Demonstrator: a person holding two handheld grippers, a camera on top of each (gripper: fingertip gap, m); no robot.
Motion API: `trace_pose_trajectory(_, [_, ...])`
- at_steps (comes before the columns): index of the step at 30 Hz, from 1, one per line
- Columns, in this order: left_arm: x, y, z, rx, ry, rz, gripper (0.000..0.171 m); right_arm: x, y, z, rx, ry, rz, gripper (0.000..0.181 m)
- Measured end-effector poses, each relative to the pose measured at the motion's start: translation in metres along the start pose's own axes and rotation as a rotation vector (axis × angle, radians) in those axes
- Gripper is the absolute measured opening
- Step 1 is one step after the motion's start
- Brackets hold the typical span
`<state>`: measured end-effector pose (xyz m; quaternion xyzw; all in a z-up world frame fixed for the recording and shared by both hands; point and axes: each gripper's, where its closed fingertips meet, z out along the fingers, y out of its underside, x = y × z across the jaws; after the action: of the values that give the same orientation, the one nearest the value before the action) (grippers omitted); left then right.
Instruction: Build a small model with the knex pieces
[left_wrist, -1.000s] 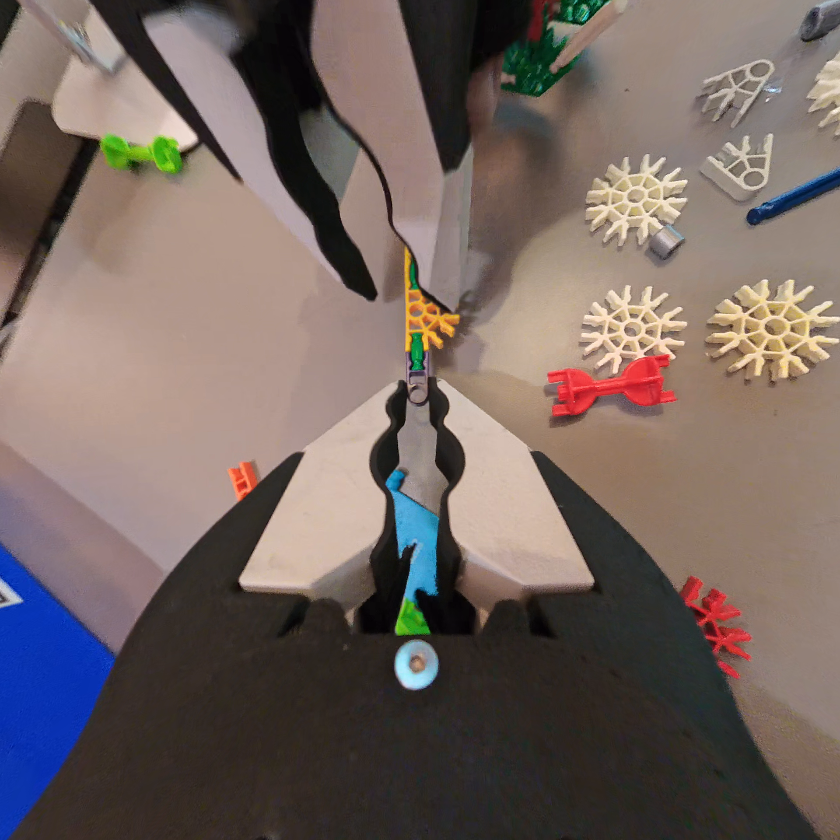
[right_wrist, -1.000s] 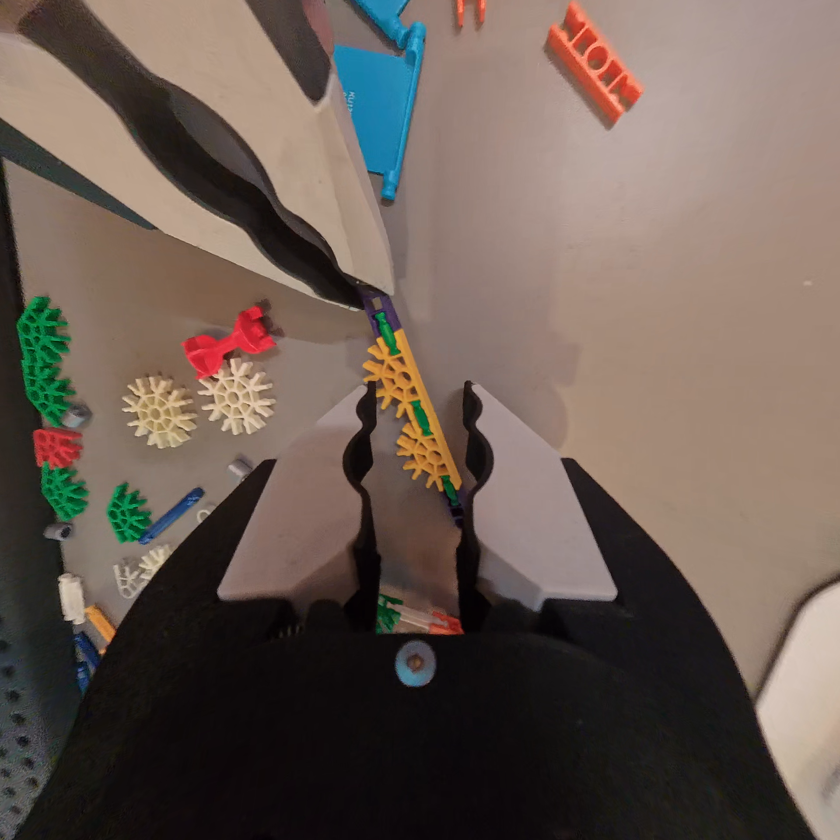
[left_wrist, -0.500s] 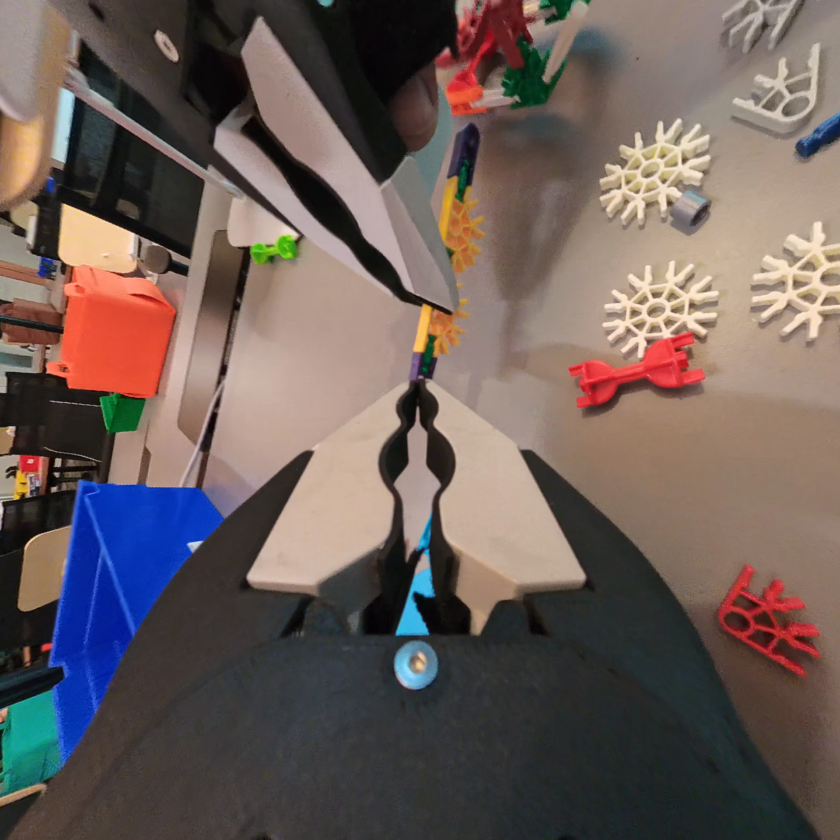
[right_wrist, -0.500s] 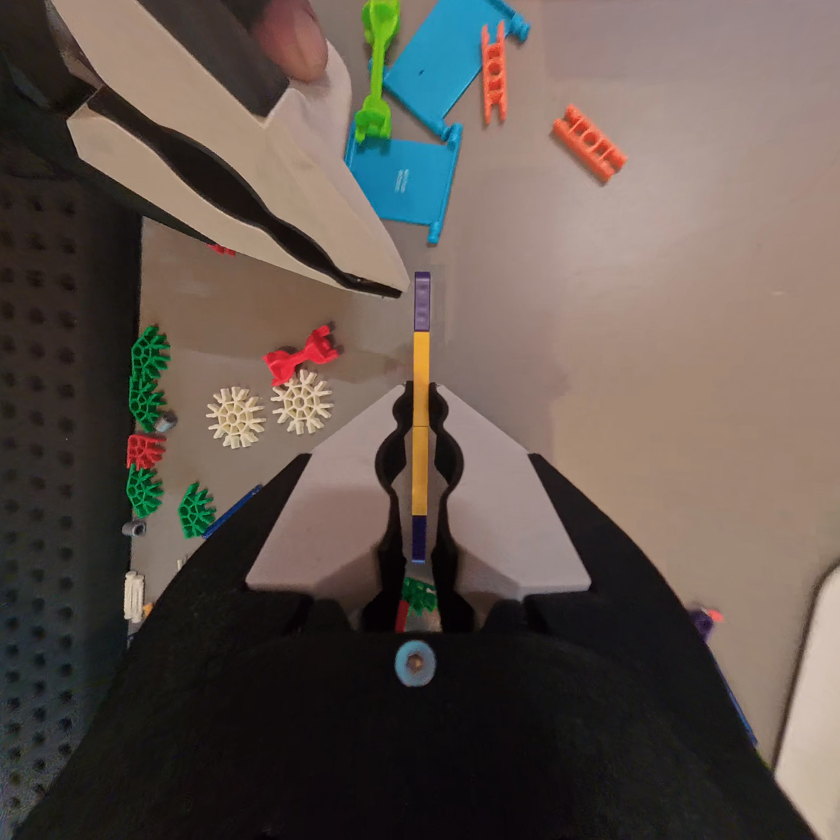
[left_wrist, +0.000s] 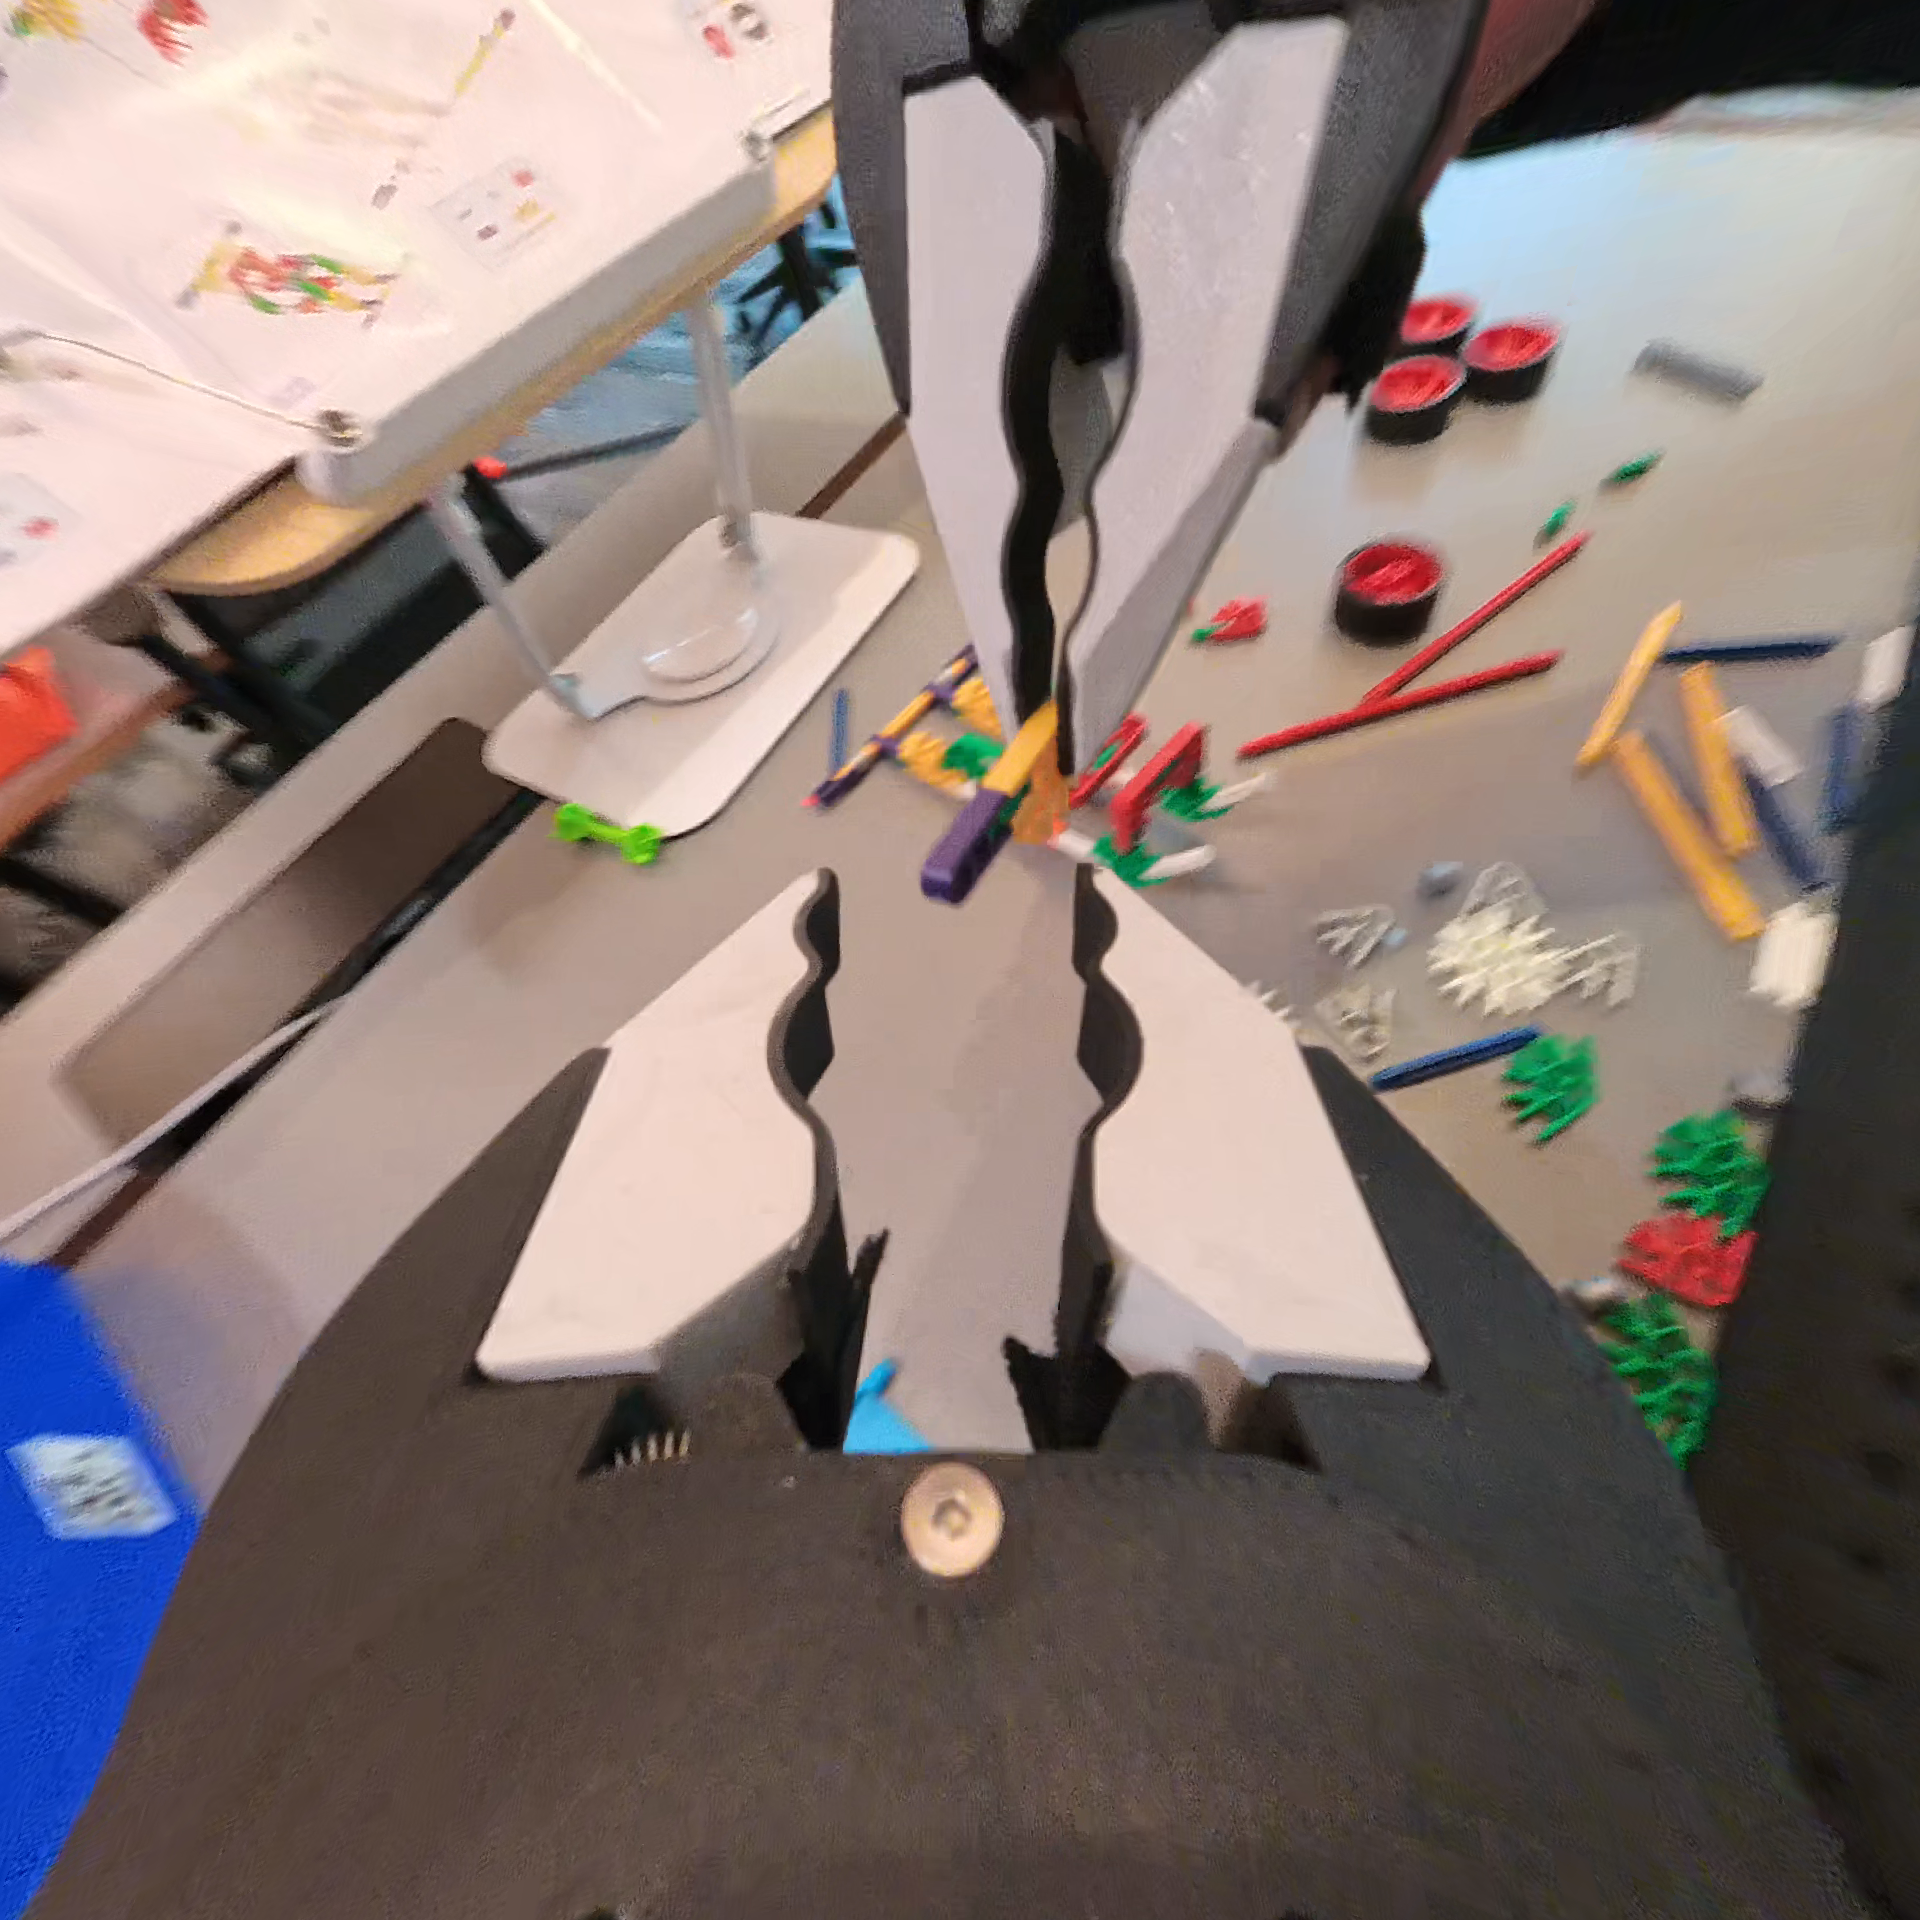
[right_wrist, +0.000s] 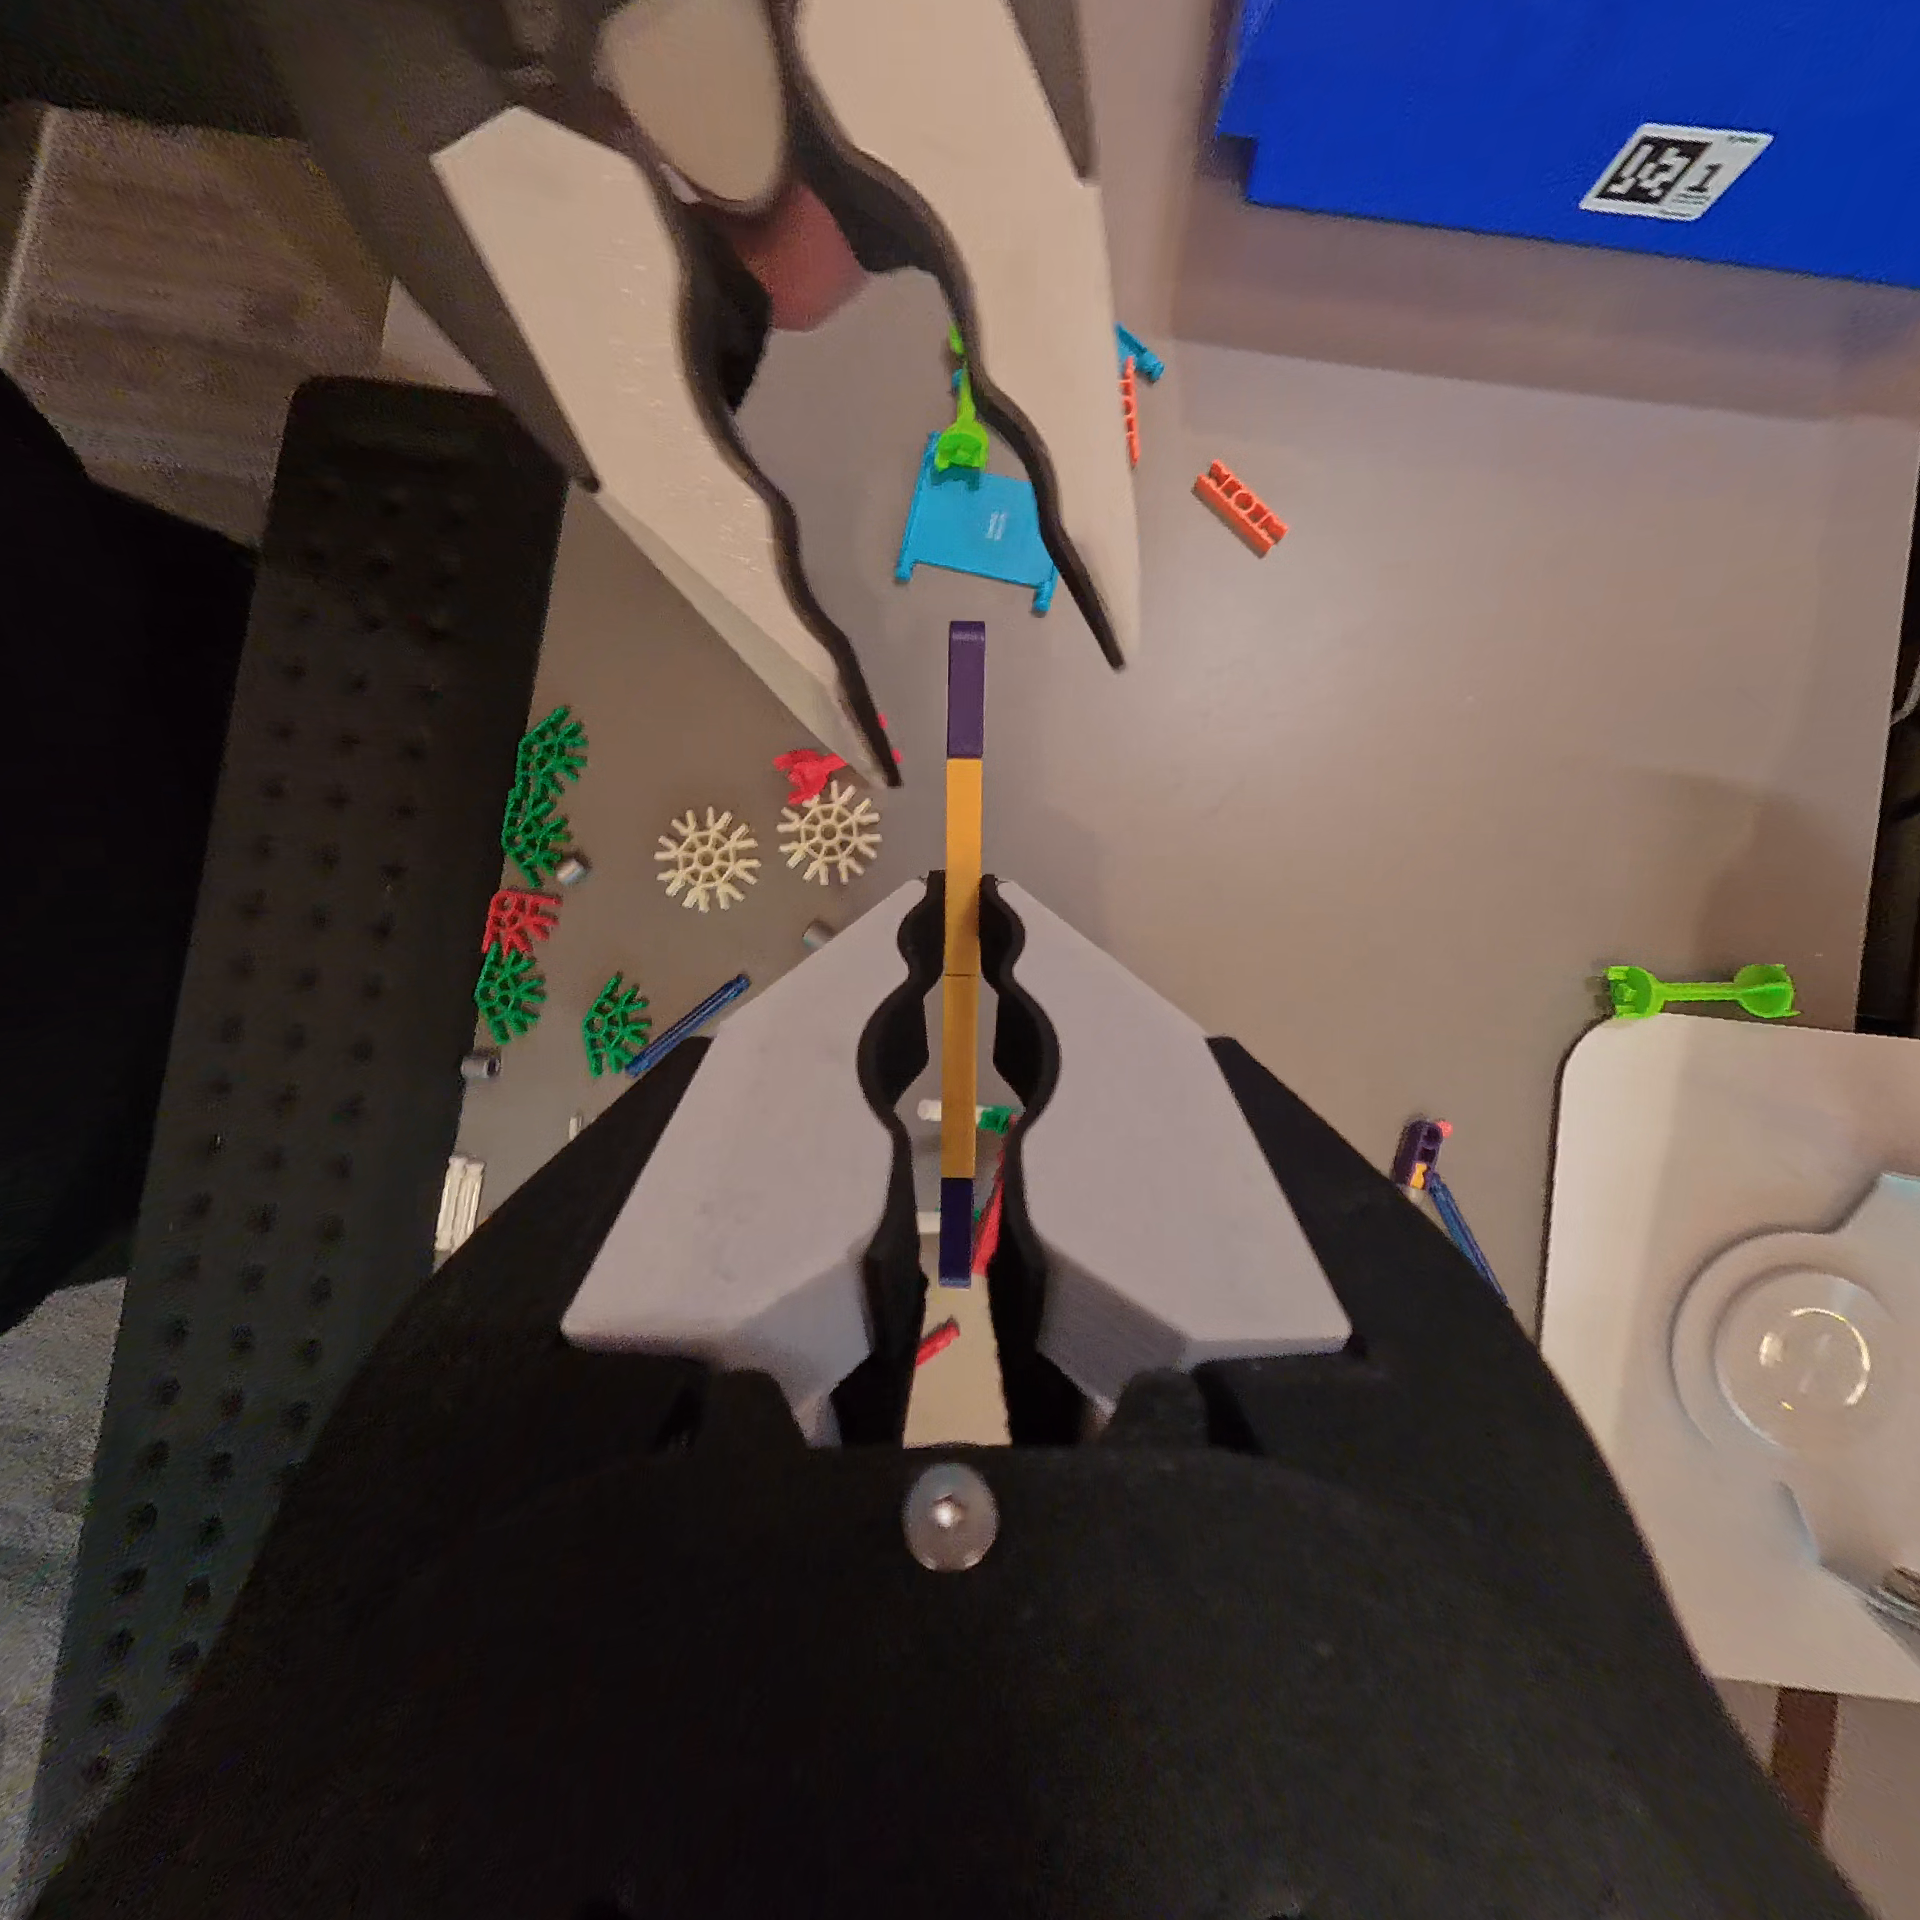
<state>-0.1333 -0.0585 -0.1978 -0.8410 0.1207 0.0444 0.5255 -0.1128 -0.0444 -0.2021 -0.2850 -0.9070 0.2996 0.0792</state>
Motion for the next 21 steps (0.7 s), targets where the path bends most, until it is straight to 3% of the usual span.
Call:
trace_pose_trajectory(1, [0.006, -0.006, 0.004, 0.024, 0.035, -0.036, 0.04, -0.005, 0.001, -0.003, -0.01, 0.003, -0.02, 0.003])
trace_pose_trajectory(3, [0.024, -0.015, 0.011, 0.06, 0.152, -0.088, 0.016, -0.014, 0.004, -0.009, -0.018, 0.011, -0.037, 0.003])
trace_pose_trajectory(6, [0.041, -0.024, 0.018, 0.106, 0.219, -0.133, 0.005, -0.018, 0.013, -0.018, -0.026, 0.036, -0.05, 0.004])
trace_pose_trajectory(12, [0.06, -0.045, 0.022, 0.185, 0.317, -0.238, 0.003, -0.028, 0.021, -0.039, 0.073, 0.009, 0.023, 0.008])
trace_pose_trajectory(16, [0.058, -0.059, 0.02, 0.253, 0.386, -0.334, 0.002, -0.019, 0.025, -0.062, 0.219, 0.007, 0.144, 0.038])
trace_pose_trajectory(19, [0.056, -0.067, 0.023, 0.27, 0.421, -0.371, 0.002, -0.012, 0.032, -0.084, 0.332, 0.006, 0.198, 0.031])
trace_pose_trajectory(21, [0.052, -0.071, 0.027, 0.276, 0.43, -0.383, 0.002, -0.011, 0.038, -0.094, 0.382, -0.022, 0.228, 0.009])
